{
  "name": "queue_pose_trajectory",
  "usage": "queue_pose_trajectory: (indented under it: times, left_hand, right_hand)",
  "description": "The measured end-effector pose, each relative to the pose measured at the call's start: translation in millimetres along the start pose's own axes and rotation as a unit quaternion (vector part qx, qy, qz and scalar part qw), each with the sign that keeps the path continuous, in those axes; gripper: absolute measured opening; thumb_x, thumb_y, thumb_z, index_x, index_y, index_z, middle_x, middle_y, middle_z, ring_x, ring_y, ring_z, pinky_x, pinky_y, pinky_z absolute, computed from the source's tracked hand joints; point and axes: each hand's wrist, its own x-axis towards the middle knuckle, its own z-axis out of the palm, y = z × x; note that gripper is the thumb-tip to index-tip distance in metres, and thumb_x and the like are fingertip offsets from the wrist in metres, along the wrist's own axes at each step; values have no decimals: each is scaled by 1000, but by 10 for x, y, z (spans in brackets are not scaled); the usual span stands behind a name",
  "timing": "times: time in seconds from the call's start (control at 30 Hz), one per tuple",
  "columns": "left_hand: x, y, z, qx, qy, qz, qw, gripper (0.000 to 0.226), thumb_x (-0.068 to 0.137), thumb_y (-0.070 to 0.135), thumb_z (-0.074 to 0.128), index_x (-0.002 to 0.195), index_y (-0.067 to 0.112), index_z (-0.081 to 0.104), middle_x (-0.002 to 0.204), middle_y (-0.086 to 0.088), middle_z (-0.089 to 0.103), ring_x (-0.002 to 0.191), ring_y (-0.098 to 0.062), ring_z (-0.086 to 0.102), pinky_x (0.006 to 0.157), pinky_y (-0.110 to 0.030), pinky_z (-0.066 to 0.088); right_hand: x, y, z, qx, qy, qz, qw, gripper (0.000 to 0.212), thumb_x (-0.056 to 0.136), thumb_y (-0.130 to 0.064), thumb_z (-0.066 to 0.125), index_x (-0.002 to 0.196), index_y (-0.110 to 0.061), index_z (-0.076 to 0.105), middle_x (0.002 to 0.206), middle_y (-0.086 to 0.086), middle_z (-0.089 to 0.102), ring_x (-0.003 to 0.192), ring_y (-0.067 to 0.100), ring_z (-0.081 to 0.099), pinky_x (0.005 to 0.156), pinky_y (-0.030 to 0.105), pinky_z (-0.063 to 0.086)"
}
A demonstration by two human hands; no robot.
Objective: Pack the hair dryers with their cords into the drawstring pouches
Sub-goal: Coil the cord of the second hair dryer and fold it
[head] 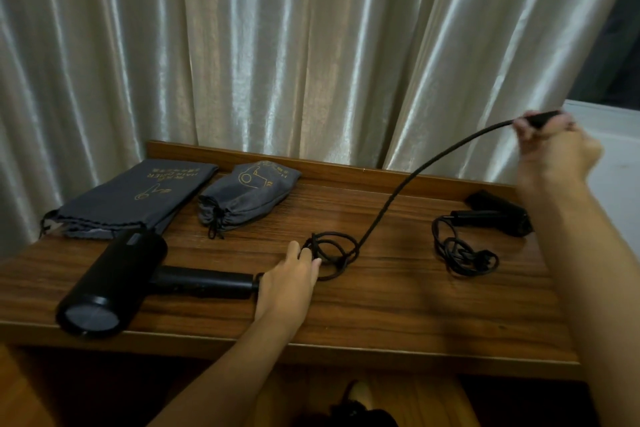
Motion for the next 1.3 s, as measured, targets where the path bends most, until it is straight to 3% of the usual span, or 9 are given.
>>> queue_pose_trajectory:
  times: [0.17, 0.37, 0.5, 0.63, 0.77, 0.83, 0.97, 1.13, 1.3]
  left_hand:
    - [0, -18, 7, -1, 8, -7, 1000, 30, 105, 40, 28, 111, 23, 52, 109, 4, 44, 71, -11, 58, 46, -21, 26]
    - [2, -1, -7, -23, 12, -35, 999, 33, 103, 47, 30, 110, 20, 49, 110, 3, 44, 73, -10, 61, 49, -19, 37]
    - [-2, -20, -15, -63, 18, -53, 996, 35, 100, 51, 37, 116, 20, 42, 114, 3, 43, 76, -8, 61, 50, -17, 40]
    - [21, -40, 36, -67, 18, -45, 997, 44, 100, 51, 36, 131, 20, 40, 124, 4, 47, 85, -9, 64, 55, -19, 46]
    - [30, -57, 66, -73, 16, -36, 997, 50, 100, 51, 36, 140, 21, 38, 129, 5, 46, 91, -11, 65, 57, -20, 41]
    - [27, -80, 72, -87, 8, -30, 996, 48, 100, 51, 36, 137, 22, 41, 125, 5, 44, 87, -12, 64, 56, -21, 38]
    - [34, -103, 52, -172, 20, -37, 984, 29, 99, 44, 43, 122, 25, 46, 115, 10, 44, 71, -5, 55, 49, -17, 29]
    - [24, -102, 39, -217, 33, -47, 974, 8, 100, 36, 43, 104, 31, 38, 96, 11, 57, 62, -3, 53, 46, -18, 28]
    - [16, -51, 30, -172, 44, -53, 983, 26, 103, 35, 33, 122, 22, 45, 110, 6, 61, 79, -13, 65, 59, -27, 47]
  right_hand:
    - [323, -311, -149, 57, 64, -25, 996, 28, 96, 3, 44, 123, 3, 49, 113, 21, 61, 80, 26, 71, 71, 31, 60]
    - [-228, 57, -215, -30, -14, 34, 999, 20, 97, 3, 45, 116, 1, 50, 108, 18, 54, 74, 22, 72, 78, 30, 59]
    - [-572, 424, -422, -88, -81, 164, 979, 28, 94, 0, 57, 120, 9, 54, 119, 22, 57, 99, 26, 71, 74, 20, 56]
    - [-941, 806, -631, -196, -149, 237, 940, 19, 92, 5, 57, 109, -2, 59, 113, 22, 63, 98, 29, 72, 85, 34, 56]
    - [-1178, 1072, -743, -385, -255, 243, 853, 34, 90, -3, 60, 121, -19, 60, 107, 8, 69, 89, 15, 74, 83, 28, 54]
    - [-1269, 1200, -725, -466, -297, 230, 801, 39, 89, -5, 63, 123, -25, 59, 119, 1, 56, 94, 12, 71, 73, 20, 56]
    - [-1344, 1424, -690, -637, -345, 106, 681, 37, 95, -14, 61, 132, -16, 58, 132, 1, 39, 106, 11, 45, 97, 24, 45]
    - [-1350, 1522, -712, -708, -371, 34, 600, 33, 98, -7, 52, 130, -5, 57, 141, 11, 35, 110, 29, 57, 101, 37, 49]
    - [-1393, 1580, -800, -756, -385, -31, 529, 34, 97, -5, 47, 128, -10, 59, 138, 12, 44, 123, 28, 48, 107, 40, 42]
